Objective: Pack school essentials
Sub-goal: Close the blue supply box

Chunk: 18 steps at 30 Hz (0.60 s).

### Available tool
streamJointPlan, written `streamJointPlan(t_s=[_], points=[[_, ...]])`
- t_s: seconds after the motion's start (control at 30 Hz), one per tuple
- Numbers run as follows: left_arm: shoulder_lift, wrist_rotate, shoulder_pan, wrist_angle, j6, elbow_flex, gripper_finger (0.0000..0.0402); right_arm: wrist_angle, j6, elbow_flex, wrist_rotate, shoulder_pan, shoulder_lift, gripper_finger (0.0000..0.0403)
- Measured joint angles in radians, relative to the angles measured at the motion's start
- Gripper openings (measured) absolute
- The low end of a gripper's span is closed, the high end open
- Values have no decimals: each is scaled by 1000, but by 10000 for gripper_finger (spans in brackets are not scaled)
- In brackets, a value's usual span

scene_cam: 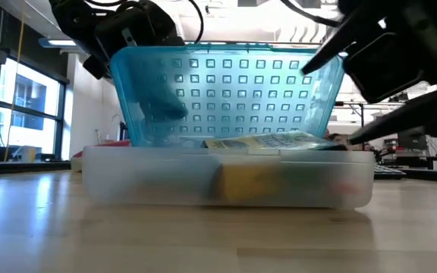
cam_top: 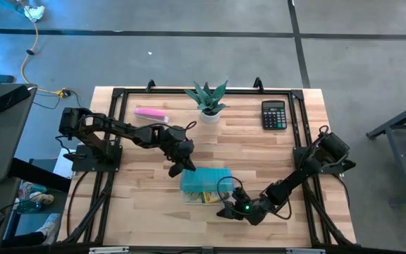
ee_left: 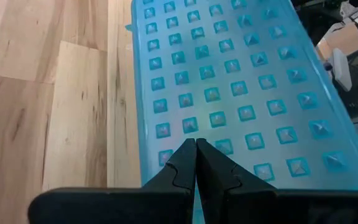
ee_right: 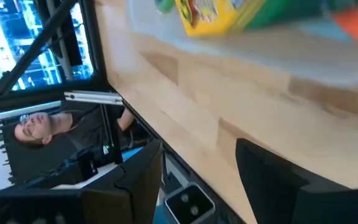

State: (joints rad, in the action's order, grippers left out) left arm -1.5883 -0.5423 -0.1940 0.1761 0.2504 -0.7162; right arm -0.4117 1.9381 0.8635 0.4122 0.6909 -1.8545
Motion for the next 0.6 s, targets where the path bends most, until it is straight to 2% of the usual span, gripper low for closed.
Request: streamJointPlan(t_s=[0.33,0.47,0.6], points=[[0,0,0,0,8,0,0,10,76,0,-50,79,1,194],[0,0,4,0,8,0,0,7,71,0,-6,99,39,194],[24,24,27,-33,2,-13,0,30,-43,0,75,64,113,194]])
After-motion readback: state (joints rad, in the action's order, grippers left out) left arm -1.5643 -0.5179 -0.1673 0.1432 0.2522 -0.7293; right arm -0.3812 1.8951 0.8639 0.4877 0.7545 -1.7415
